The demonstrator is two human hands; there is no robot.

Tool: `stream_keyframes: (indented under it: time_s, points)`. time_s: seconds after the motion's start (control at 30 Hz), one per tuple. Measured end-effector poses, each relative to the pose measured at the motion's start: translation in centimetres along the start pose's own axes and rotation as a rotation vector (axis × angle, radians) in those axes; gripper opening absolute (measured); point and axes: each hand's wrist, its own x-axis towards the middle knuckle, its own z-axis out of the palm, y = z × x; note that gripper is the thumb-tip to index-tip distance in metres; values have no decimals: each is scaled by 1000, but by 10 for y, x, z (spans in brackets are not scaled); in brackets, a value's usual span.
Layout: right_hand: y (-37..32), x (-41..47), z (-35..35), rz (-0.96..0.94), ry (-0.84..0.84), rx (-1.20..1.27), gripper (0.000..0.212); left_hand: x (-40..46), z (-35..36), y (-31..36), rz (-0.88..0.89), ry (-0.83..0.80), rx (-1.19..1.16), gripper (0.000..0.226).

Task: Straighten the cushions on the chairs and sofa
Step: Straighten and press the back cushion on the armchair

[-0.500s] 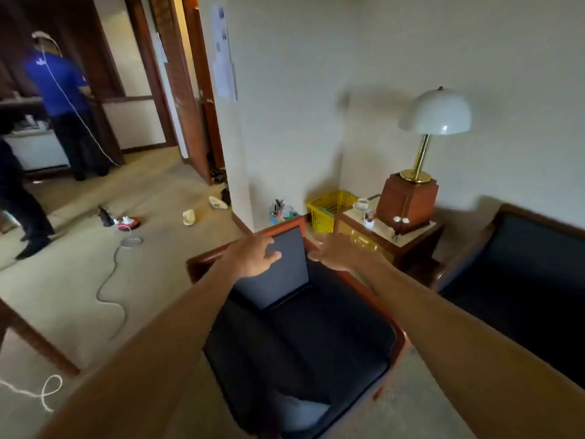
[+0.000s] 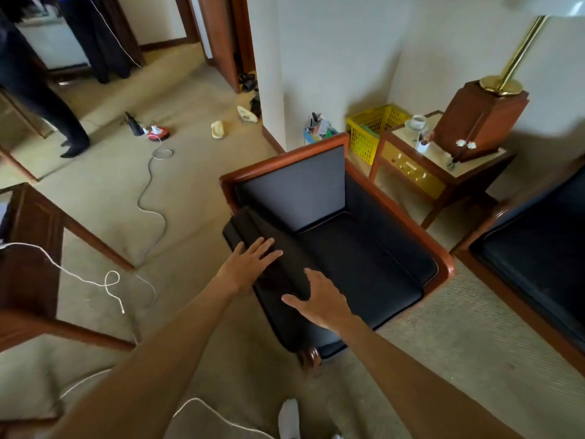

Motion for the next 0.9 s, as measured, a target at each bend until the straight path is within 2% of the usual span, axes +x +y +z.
stream_keyframes:
  time_s: [0.13,0.2,0.37,0.53,0.63,0.83,0.9]
  points:
    - [-16,-1,37,39,25,-177,134,10,11,-9,46,41,74,117]
    - [-20,-3,50,61,29,-257,142,16,15,-14,46,62,59,111]
    - [-26,17,29,91,46,-347,136,45,2,-27,87,83,-8,98]
    - [-13,49,-39,154,29,-384,133,93,-47,-23,156,76,-73,109]
    - [12,57,-78,212,56,-393,124,124,-72,1,183,57,-146,107]
    - [64,58,-112,308,243,-289,121,179,-108,46,177,35,-118,111]
    - [78,62,-120,373,257,-210,122,195,-114,55,175,51,-81,112]
